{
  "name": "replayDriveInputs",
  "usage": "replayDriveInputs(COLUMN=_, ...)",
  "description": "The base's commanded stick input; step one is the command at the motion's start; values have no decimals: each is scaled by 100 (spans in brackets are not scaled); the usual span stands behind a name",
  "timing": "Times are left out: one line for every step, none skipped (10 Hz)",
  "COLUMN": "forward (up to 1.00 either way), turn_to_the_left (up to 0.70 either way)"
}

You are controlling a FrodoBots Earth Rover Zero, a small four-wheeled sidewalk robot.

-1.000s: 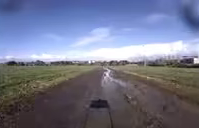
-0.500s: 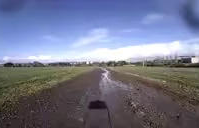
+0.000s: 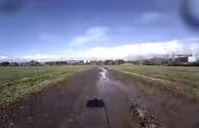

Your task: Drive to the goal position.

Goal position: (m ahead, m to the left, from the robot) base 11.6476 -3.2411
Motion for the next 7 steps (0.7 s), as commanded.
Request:
replayDriveInputs(forward=70, turn_to_the_left=0)
replayDriveInputs(forward=70, turn_to_the_left=0)
replayDriveInputs(forward=70, turn_to_the_left=0)
replayDriveInputs(forward=70, turn_to_the_left=0)
replayDriveInputs(forward=70, turn_to_the_left=0)
replayDriveInputs(forward=70, turn_to_the_left=0)
replayDriveInputs(forward=70, turn_to_the_left=0)
